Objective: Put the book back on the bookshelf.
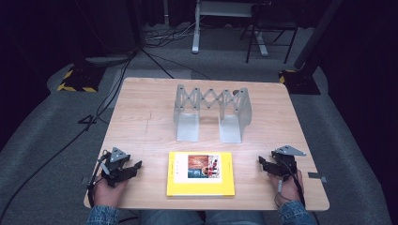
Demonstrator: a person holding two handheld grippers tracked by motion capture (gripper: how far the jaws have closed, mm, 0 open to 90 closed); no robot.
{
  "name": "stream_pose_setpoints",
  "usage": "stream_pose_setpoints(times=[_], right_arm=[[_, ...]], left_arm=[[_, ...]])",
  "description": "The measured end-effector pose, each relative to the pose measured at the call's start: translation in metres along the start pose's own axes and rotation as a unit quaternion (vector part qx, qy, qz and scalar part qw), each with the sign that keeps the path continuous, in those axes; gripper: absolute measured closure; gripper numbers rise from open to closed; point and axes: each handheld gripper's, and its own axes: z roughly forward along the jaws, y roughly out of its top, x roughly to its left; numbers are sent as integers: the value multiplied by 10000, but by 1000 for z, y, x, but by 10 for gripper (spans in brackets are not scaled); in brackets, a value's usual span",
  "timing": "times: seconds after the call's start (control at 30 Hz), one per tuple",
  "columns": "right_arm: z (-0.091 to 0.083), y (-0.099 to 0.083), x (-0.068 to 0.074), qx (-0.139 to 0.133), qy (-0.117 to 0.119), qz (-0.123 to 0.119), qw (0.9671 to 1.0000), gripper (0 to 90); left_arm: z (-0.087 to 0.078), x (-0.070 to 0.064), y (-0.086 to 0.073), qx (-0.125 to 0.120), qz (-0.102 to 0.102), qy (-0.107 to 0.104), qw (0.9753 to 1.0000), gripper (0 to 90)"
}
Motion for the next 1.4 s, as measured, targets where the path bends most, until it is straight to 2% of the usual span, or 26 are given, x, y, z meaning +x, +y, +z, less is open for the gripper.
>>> stream_pose_setpoints(times=[0.03, 0.07, 0.1, 0.13, 0.2, 0.27, 0.3, 0.47, 0.5, 0.57, 0.63, 0.67, 0.73, 0.8, 0.9, 0.97, 1.0, 1.03, 1.07, 1.13, 1.2, 1.23, 1.33, 1.4], right_arm=[[0, 0, 0, -2, -1, -4, 10000, 364], [0, 0, 0, -2, -1, -4, 10000, 364], [0, 0, 0, -2, -3, 2, 10000, 365], [0, 0, 0, -2, -3, 2, 10000, 365], [0, 0, 0, -3, -2, 1, 10000, 365], [0, 0, 0, -2, -2, 3, 10000, 365], [-1, 0, 0, -1, 1, 0, 10000, 365], [-2, -2, 1, 1, 21, -19, 10000, 372], [-3, -2, 2, 8, 53, -33, 10000, 373], [-3, -2, 2, -4, 57, -43, 10000, 374], [-2, -2, 2, -6, 52, -35, 10000, 374], [-2, -2, 2, -6, 52, -35, 10000, 374], [-2, -2, 2, -7, 51, -38, 10000, 374], [-2, -2, 2, -15, 50, -62, 10000, 374], [-2, -2, 2, -9, 45, -40, 10000, 373], [-2, -2, 2, -10, 43, -48, 10000, 373], [-2, -2, 2, -10, 43, -48, 10000, 373], [-2, -2, 2, -14, 43, -56, 10000, 371], [-2, -2, 2, -14, 43, -56, 10000, 371], [-2, -2, 3, -17, 49, -63, 10000, 371], [-3, -2, 3, -15, 52, -63, 10000, 371], [-3, -2, 4, -7, 79, -76, 9999, 374], [-3, -2, 7, -18, 96, -175, 9998, 381], [-3, -2, 12, -32, 130, -190, 9997, 409]], left_arm=[[-1, 1, 0, 10, -97, -58, 9999, 443], [-1, 1, 0, 10, -97, -58, 9999, 444], [-2, 3, 1, 13, -233, -145, 9996, 444], [-2, 3, 1, 13, -233, -145, 9996, 446], [-10, 0, 5, -113, -392, -235, 9989, 448], [-12, -2, 7, -181, -399, -259, 9987, 445], [-16, -7, 10, -257, -405, -390, 9981, 444], [-22, -17, 17, -310, -371, -478, 9977, 443], [-25, -24, 21, -365, -337, -652, 9966, 442], [-27, -27, 24, -385, -340, -723, 9961, 439], [-28, -40, 31, -401, -214, -873, 9951, 433], [-28, -40, 31, -401, -214, -873, 9951, 432], [-26, -48, 34, -328, -109, -952, 9949, 427], [-23, -52, 36, -285, -128, -1112, 9933, 418], [-14, -58, 38, -147, -202, -1217, 9923, 382], [-4, -63, 39, 59, -231, -1283, 9914, 363], [-4, -63, 39, 59, -231, -1283, 9914, 359], [1, -64, 41, 144, -302, -1378, 9899, 354], [1, -64, 41, 144, -302, -1378, 9899, 349], [12, -68, 42, 292, -414, -1505, 9873, 346], [16, -70, 43, 367, -402, -1537, 9866, 344], [24, -75, 43, 548, -382, -1500, 9864, 339], [29, -79, 43, 674, -325, -1486, 9861, 337], [32, -82, 43, 750, -288, -1406, 9868, 336]])
